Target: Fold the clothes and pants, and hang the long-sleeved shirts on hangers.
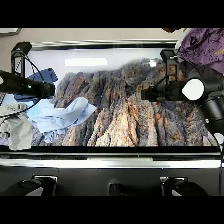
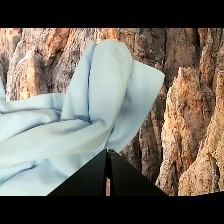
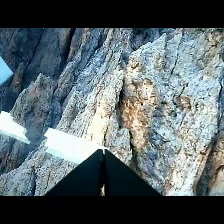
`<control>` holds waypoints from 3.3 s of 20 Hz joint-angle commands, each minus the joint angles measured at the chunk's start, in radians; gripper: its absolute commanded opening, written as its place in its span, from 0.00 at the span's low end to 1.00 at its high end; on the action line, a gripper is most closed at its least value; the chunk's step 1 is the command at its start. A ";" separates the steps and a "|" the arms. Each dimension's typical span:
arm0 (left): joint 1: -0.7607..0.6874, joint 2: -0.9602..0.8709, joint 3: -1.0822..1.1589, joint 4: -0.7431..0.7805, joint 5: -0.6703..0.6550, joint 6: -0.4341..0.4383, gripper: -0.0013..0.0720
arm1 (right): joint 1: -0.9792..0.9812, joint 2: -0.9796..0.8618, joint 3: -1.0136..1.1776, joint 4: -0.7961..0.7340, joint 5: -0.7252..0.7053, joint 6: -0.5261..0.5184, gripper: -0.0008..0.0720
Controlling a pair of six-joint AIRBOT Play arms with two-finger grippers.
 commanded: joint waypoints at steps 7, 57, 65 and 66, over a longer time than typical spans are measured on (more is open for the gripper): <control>0.000 0.001 0.000 0.000 0.000 0.000 0.04 | 0.001 0.001 0.000 0.000 0.000 0.000 0.07; -0.423 -0.510 -0.028 -0.457 0.473 -0.278 0.96 | -0.033 0.177 -0.199 -0.480 0.208 0.185 0.76; -0.037 -0.414 -0.029 -0.415 0.329 -0.156 0.96 | -0.524 -0.256 -0.224 0.769 -0.047 -0.154 0.76; -0.006 -0.417 -0.029 -0.415 0.333 -0.156 0.96 | -0.511 -0.320 -0.220 0.870 -0.064 -0.225 0.76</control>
